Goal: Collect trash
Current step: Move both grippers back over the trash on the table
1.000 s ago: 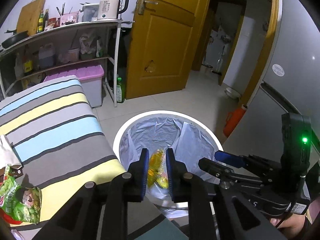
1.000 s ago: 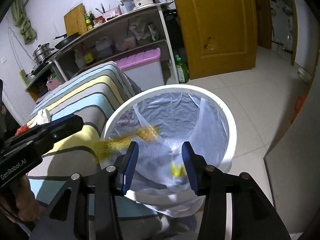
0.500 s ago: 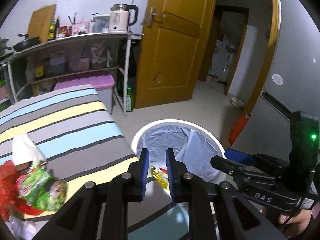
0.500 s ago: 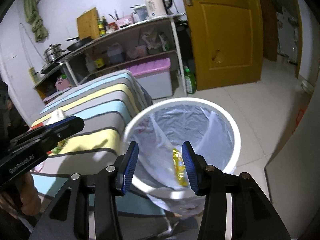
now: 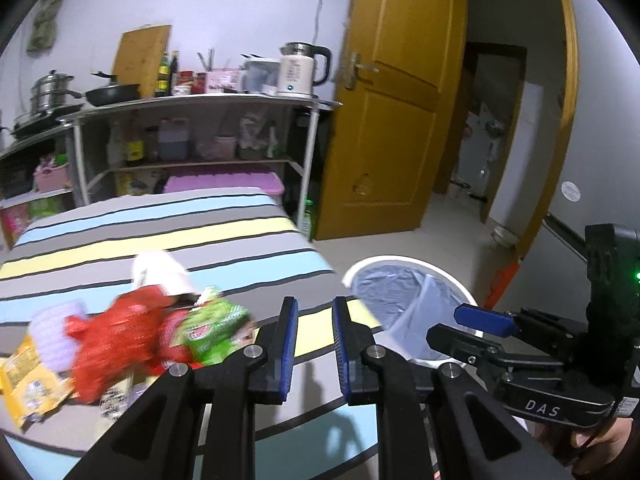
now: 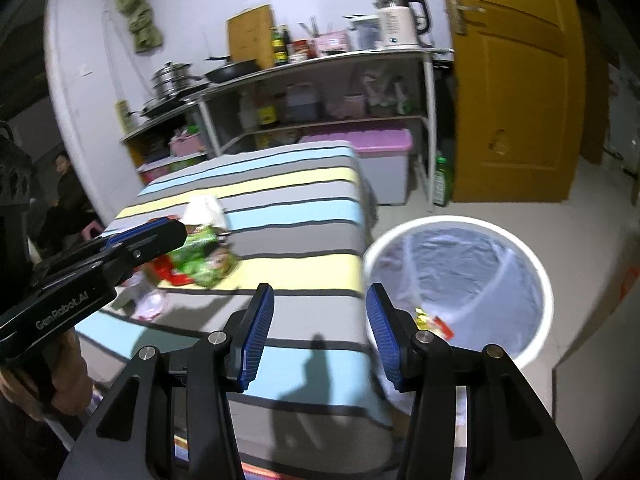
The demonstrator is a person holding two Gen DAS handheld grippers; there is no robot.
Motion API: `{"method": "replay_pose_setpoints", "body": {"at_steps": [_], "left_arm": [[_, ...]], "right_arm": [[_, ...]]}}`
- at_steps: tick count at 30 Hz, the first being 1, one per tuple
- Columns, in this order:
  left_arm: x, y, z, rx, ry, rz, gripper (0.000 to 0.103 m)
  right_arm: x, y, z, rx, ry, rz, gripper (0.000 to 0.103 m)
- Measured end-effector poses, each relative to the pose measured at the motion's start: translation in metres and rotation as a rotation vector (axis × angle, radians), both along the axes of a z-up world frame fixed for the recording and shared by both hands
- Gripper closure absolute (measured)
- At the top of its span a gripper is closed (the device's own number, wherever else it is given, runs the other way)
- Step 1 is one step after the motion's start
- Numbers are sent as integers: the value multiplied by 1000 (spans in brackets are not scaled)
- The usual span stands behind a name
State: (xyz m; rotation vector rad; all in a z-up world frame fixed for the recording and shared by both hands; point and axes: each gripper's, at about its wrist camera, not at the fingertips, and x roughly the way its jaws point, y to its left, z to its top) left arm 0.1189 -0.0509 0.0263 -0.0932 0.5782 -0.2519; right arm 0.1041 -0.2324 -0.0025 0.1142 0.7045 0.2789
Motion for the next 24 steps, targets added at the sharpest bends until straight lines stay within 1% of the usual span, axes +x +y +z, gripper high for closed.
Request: {"method": "replay_pose_setpoints", "body": {"at_steps": [4, 10, 14, 22, 24], "left_arm": [[-13, 27, 3, 10, -13, 48, 86], [-29, 56, -1, 26, -19, 108, 86], [-35, 73, -4, 30, -15, 140, 78], [-36, 105, -13, 39, 2, 206, 76], [-35, 113, -15, 37, 4, 222, 72]], "right_arm": [[0, 22, 3, -3, -10, 49, 53], [4, 46, 3, -15, -12, 110, 52], [10, 59, 2, -17, -9, 138, 51], [23, 79, -4, -32, 2, 190, 49], [27, 84, -7, -34, 11, 197, 49]]}}
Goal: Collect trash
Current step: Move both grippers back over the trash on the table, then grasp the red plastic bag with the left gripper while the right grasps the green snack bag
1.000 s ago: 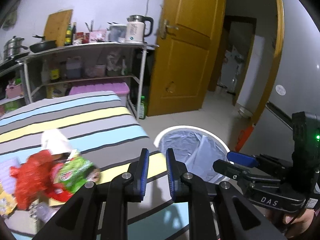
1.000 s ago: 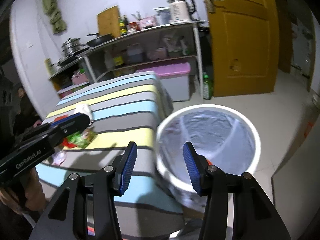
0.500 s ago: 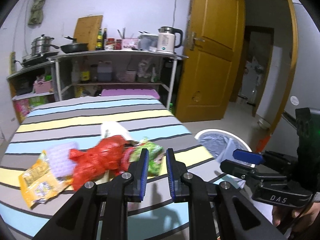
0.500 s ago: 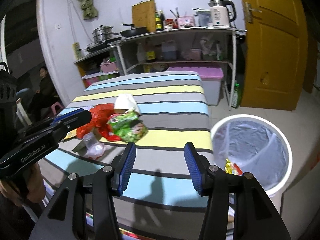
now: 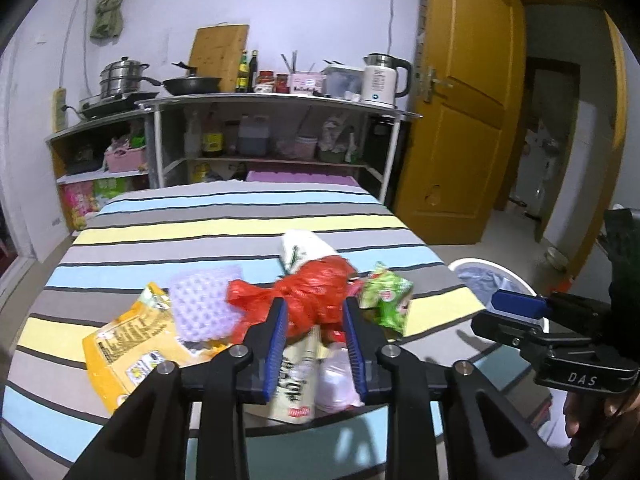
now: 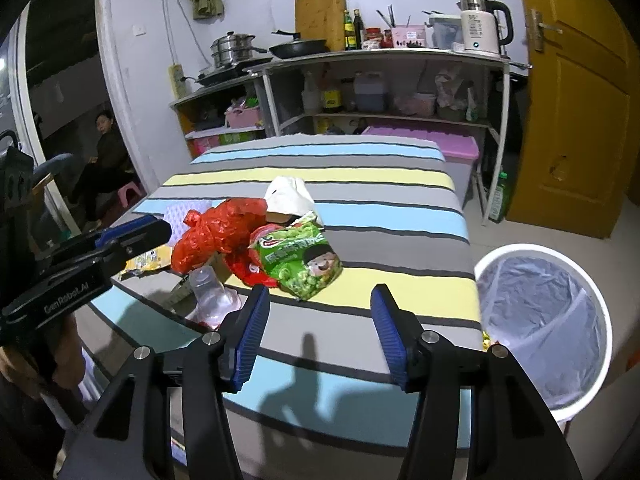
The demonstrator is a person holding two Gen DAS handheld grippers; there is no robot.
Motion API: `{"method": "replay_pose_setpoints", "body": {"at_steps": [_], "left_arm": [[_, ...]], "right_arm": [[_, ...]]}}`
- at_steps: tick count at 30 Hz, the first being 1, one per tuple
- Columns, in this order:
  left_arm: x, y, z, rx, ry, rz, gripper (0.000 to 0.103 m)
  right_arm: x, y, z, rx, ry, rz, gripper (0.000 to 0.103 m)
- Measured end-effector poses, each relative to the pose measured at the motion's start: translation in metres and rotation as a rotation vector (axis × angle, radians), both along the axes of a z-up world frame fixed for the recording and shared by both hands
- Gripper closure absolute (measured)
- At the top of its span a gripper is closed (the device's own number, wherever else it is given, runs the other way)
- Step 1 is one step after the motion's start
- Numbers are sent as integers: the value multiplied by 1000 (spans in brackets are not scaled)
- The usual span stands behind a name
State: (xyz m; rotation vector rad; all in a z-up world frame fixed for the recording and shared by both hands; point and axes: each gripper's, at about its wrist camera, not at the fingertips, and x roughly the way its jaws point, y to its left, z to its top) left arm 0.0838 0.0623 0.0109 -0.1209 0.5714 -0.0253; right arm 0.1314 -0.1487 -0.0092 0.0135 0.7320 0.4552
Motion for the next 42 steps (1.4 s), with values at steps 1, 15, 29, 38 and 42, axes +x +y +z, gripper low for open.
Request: {"method": "replay_pose_setpoints", "body": {"at_steps": [1, 15, 29, 38, 42], "left_arm": [[2, 4, -1, -1, 1, 8, 67], [26, 23, -25, -2, 46, -4, 52], [43, 26, -43, -30, 113, -51, 52], [44, 22, -48, -25, 144, -37, 52], [41, 21, -48, -28, 143, -31, 57]], "right_arm": [[3, 2, -1, -1, 3, 4, 49], [36, 27, -13, -26, 11, 41, 49], [74, 39, -32, 12, 92, 92, 49], [72, 38, -42, -14, 146, 91, 71], [69, 37, -41, -29, 140, 91, 87]]}}
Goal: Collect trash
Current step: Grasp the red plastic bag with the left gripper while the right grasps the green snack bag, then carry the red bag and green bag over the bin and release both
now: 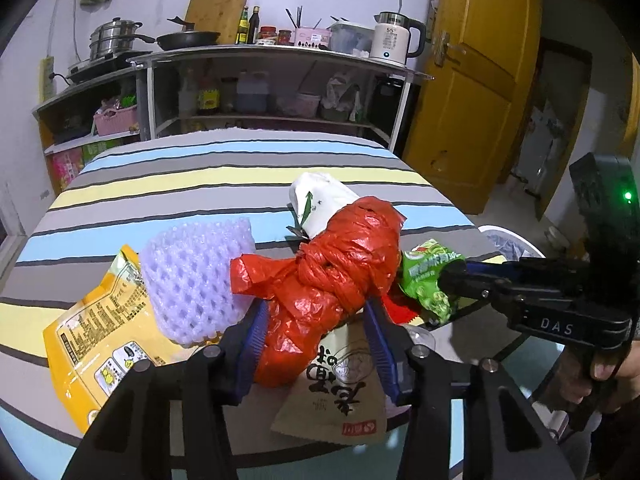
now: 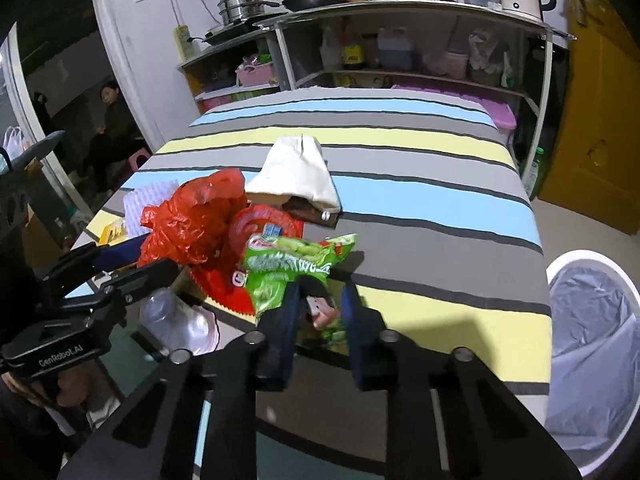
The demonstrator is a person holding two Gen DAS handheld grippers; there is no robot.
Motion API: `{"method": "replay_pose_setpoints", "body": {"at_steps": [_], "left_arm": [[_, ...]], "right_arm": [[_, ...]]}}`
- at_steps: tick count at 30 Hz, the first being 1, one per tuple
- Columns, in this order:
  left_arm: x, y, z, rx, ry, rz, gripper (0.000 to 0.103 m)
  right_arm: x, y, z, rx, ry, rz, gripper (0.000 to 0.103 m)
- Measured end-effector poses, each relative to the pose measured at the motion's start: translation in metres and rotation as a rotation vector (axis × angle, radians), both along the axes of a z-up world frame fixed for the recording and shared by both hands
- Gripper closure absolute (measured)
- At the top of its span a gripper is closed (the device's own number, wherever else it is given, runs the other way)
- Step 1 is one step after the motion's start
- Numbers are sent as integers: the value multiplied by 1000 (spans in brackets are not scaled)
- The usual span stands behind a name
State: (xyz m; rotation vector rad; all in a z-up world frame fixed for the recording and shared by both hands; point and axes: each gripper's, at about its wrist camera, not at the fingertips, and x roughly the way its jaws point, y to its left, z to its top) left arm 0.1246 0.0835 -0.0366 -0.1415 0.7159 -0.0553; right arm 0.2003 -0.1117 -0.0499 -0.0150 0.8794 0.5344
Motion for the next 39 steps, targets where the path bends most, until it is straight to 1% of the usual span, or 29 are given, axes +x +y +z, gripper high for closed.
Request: {"method": "replay_pose_setpoints", "body": {"at_steps": [1, 2, 4, 11, 23, 32, 39], "left_arm": [[-1, 0, 0, 3, 0, 0, 59], [-1, -1, 0, 5, -1, 0, 63], [-3, -2, 0, 18, -1, 3, 74], [-9, 1, 4, 16, -20, 13, 78], [-26, 1, 29, 13, -87, 40, 80], [-36, -12, 47, 13, -120, 24, 80], [-38, -31, 56, 10, -132, -6, 80]], "right_arm": [[-1, -1, 0, -1, -2, -3, 87], [-1, -2, 1, -2, -2, -6, 90], [-3, -3, 1, 0, -7, -12, 94], [-10, -7, 5, 7, -19, -29, 96], [-24, -20, 20, 20, -59, -47, 97], [-38, -34, 35, 41, -94, -71, 97], [-50, -53, 44, 55, -115, -103, 97]]}}
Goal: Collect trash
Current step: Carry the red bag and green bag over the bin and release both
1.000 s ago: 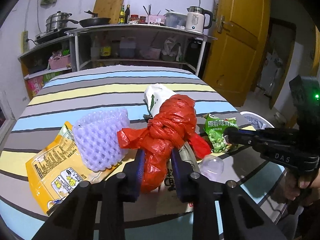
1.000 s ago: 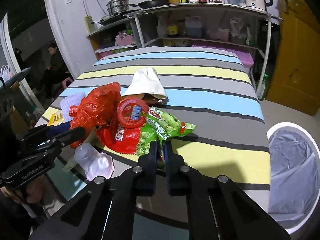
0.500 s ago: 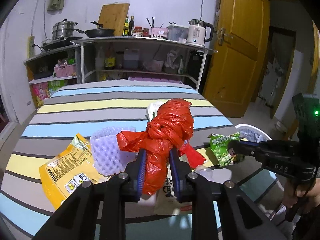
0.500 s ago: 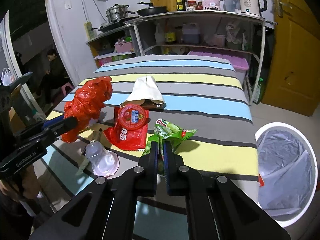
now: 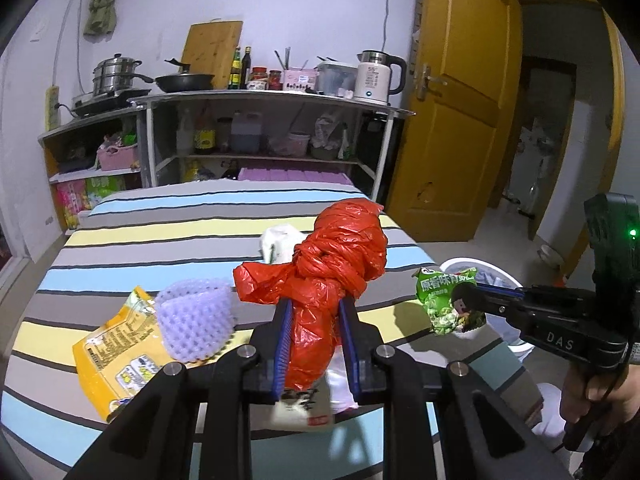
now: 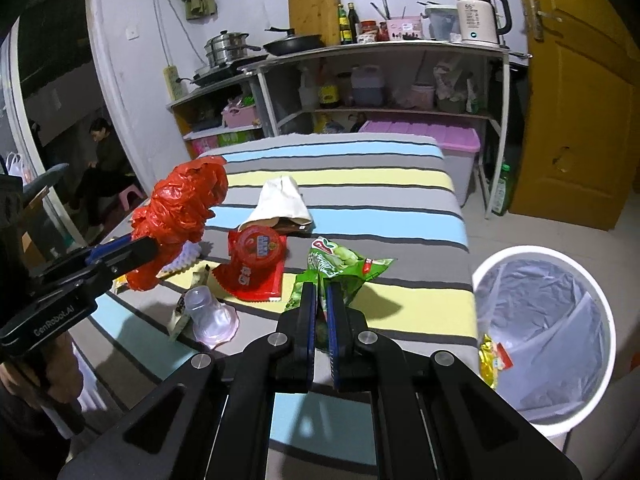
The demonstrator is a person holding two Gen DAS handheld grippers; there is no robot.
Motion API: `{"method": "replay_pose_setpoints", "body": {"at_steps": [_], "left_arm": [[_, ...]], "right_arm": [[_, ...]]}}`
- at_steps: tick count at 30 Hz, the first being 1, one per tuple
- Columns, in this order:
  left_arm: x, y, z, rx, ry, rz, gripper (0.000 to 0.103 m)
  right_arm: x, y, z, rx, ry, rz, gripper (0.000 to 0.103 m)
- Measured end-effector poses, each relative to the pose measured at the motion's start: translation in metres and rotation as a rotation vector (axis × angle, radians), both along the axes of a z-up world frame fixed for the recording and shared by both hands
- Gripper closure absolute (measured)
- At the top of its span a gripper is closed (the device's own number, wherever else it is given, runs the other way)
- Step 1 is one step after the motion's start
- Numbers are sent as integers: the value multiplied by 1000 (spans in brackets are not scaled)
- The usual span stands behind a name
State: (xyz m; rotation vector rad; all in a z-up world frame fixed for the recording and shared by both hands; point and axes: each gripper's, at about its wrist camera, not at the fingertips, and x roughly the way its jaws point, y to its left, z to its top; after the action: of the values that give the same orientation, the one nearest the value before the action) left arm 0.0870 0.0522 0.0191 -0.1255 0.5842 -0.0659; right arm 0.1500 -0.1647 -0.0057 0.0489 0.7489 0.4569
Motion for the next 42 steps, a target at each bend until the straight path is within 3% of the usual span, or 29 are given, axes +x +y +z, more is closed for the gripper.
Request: {"method": "replay_pose_setpoints", "body": {"at_steps": [19, 42], "left_arm": [[24, -82, 9, -13, -3, -154, 80], [81, -190, -9, -11, 56, -331, 79]], "right_arm": [[-22, -75, 13, 19, -32, -157, 97], [-20, -165, -8, 50, 16, -339, 97]]}}
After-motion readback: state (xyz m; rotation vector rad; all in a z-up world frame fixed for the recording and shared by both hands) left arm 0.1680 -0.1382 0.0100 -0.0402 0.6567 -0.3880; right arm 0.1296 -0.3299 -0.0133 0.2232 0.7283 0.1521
